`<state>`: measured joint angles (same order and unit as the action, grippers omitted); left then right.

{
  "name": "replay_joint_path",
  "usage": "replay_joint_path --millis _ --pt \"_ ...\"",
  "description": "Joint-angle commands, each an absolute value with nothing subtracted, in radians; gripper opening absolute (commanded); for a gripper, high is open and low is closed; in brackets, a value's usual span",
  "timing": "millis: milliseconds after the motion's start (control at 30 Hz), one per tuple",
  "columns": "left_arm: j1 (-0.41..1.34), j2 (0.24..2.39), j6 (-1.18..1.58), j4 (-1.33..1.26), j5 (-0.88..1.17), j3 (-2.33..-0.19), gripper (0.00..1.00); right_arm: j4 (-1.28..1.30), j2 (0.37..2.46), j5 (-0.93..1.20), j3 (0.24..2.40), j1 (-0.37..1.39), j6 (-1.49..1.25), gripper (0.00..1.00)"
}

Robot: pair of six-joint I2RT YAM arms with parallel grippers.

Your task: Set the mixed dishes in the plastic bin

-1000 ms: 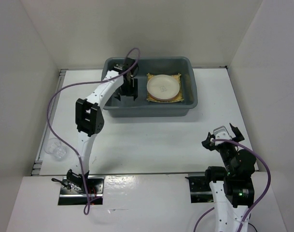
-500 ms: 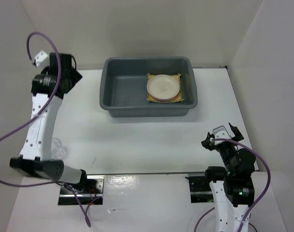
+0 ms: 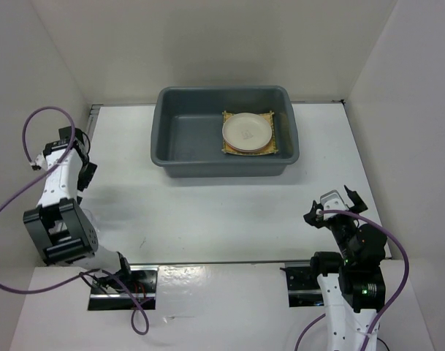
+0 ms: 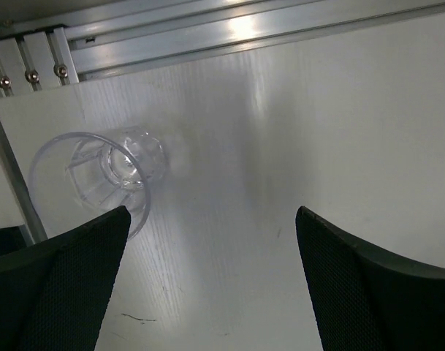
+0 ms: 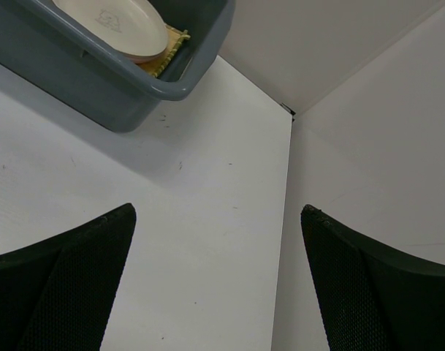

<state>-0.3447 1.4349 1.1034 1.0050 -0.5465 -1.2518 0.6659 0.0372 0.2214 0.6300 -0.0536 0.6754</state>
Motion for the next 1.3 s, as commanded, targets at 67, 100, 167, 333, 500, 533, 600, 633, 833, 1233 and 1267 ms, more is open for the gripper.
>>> replay_joint_path --millis 67,100,167,333,500,533,600,633,833,1233,1267 --pt "-0.388 1.525 1.103 1.013 -0.477 -1.209 1.00 0.646 0.054 0.225 0.630 -0.044 0.681 0.98" --pt "-0.388 1.525 1.103 0.988 -0.477 -1.198 1.00 0.646 0.054 0.216 0.630 -0.044 0.681 0.98" --pt "-0.388 1.525 1.075 0.963 -0.468 -1.187 1.00 0.646 0.054 0.216 0.630 -0.044 0.681 0.98" --pt "-0.426 1.539 1.022 0.913 -0.419 -1.137 0.94 0.646 0.054 0.216 0.630 -0.044 0.681 0.98" --pt "-0.485 1.569 0.968 0.838 -0.330 -1.069 0.79 0.646 0.044 0.216 0.630 -0.044 0.692 0.98" --pt "-0.498 1.569 0.956 0.824 -0.313 -1.060 0.74 0.646 0.044 0.225 0.630 -0.044 0.692 0.98" --pt "-0.511 1.585 0.927 0.804 -0.287 -1.049 0.48 0.646 0.044 0.225 0.630 -0.044 0.692 0.98" --pt "-0.511 1.601 0.917 0.804 -0.275 -1.049 0.33 0.646 0.044 0.225 0.630 -0.044 0.692 0.98" --pt "-0.531 1.634 0.803 0.804 -0.036 -1.267 0.00 0.646 0.044 0.225 0.630 -0.044 0.692 0.98" --pt "-0.211 1.679 0.615 0.661 0.457 -1.901 0.00 0.646 0.035 0.225 0.630 -0.044 0.692 0.98" --pt "-0.168 1.733 0.545 0.711 0.442 -1.981 0.00 0.646 0.035 0.225 0.630 -0.044 0.692 0.98"
